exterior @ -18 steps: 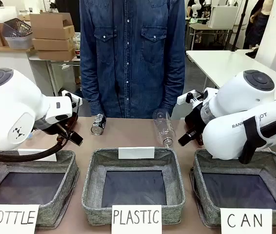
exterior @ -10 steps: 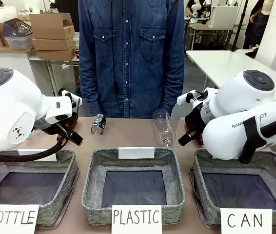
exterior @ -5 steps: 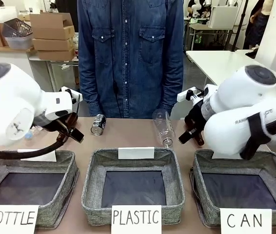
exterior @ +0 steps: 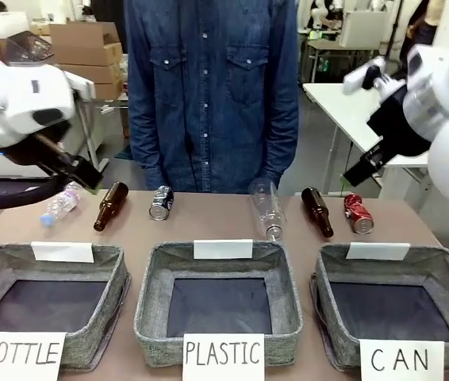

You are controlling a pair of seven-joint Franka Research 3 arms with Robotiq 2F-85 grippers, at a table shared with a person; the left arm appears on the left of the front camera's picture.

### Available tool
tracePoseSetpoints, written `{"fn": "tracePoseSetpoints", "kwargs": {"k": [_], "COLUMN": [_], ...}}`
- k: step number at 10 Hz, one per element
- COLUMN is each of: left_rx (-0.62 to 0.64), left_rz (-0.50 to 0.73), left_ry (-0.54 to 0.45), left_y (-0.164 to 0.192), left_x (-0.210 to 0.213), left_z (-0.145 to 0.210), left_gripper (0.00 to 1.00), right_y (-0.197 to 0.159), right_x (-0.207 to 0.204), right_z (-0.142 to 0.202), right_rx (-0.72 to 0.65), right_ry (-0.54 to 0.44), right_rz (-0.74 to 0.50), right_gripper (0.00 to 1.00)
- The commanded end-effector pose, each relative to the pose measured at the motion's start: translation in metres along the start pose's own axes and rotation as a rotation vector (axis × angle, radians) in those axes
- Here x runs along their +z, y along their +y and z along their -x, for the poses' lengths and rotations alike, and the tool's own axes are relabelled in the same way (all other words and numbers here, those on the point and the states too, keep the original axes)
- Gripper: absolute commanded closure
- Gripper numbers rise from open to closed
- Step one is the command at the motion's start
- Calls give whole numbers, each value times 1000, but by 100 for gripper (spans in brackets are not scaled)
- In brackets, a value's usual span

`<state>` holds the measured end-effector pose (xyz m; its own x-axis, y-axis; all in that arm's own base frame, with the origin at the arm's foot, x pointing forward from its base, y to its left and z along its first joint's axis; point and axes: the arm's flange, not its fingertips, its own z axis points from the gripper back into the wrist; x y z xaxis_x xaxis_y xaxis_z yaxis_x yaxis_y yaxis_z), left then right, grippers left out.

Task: Sort the can waste into the basket.
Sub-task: Pick up the can waste from the table and place it in the right Fabric basket.

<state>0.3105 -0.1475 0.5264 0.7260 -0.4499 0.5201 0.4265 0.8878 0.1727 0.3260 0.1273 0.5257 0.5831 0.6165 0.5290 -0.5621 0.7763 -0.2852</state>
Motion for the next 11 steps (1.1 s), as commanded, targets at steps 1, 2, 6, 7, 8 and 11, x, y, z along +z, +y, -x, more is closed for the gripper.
{"fn": "tracePoseSetpoints", "kwargs": {"k": [1, 2, 6, 7, 8, 11], "left_rx": [-4, 0, 115, 187, 282, 434], "left_rz": [63, 0, 706, 796, 888, 970], "left_ry": [16, 0, -57, -109, -192, -416], "left_y": [10, 0, 109, 124, 143, 136], "left_x": [-52, 0, 42, 40, 38, 36], "left_z": [-7, 0, 62, 76, 96, 113], "left_gripper": [0, 0, 0, 0, 0, 0], "right_y": [-3, -1, -56, -68, -80, -103], "right_x": [17, 11, 82, 91, 97, 94], "right_z": [-1, 3, 68, 83, 100, 140], "right_rx": [-2, -24, -559, -640, -701, -934], "right_ry": [-27, 48, -100, -202, -310, -547], "right_rz": [18, -12, -528, -607, -676, -677], "right_gripper": [0, 0, 0, 0, 0, 0]}}
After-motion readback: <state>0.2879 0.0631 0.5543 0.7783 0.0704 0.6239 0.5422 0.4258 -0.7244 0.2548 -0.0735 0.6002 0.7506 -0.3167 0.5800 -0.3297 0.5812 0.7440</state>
